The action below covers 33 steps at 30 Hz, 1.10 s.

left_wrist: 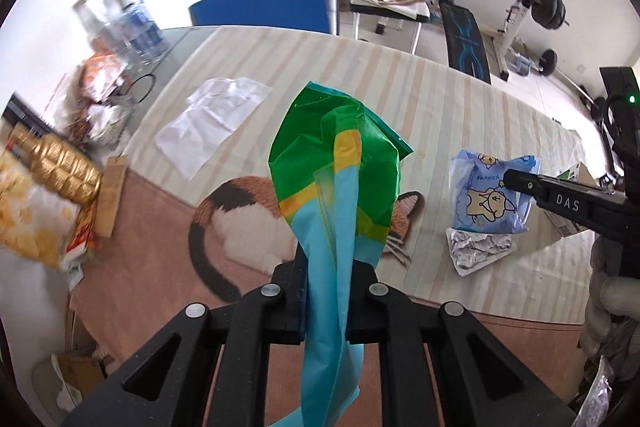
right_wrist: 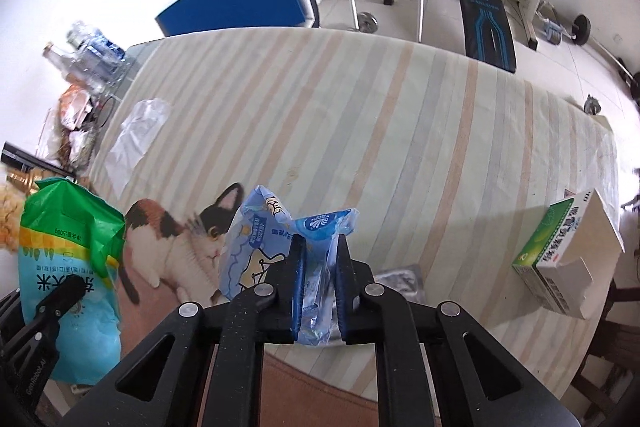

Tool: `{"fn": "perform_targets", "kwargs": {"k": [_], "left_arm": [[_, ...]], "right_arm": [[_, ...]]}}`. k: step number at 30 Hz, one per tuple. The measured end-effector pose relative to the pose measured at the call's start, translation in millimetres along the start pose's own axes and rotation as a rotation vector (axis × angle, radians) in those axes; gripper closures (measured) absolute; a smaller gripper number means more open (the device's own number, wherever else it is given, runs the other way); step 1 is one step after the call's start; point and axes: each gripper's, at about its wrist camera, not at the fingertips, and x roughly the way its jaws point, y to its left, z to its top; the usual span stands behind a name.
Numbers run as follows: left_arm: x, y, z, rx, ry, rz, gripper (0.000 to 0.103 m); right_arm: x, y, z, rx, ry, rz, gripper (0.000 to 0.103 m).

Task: Collect trash
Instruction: 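Carry rice bag and blue snack bag to the white bin and release both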

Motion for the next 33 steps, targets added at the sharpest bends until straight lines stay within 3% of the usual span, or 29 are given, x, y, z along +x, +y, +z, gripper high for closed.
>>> {"fn": "perform_targets", "kwargs": {"k": [9, 21, 26, 33], "left_arm": [[-67, 49, -90, -0.174, -0.059, 0.031, 0.094], [-155, 115, -293, -0.411, -0.088, 0.08, 0.094], [-152, 130, -376, -0.503, -0.029, 0.082, 0.094], [-85, 161, -482, -0.684, 0.119, 0.052, 0.094]], "right_arm": [[-68, 59, -89, -0.132, -0.051, 0.039, 0.09], [-131, 153, -271, -0.334, -0.038, 0.097, 0.09], [-113, 188, -363, -0.414, 0.066, 0.13, 0.09], [-29, 217, -467, -0.527, 0.275, 0.099, 0.09]]}}
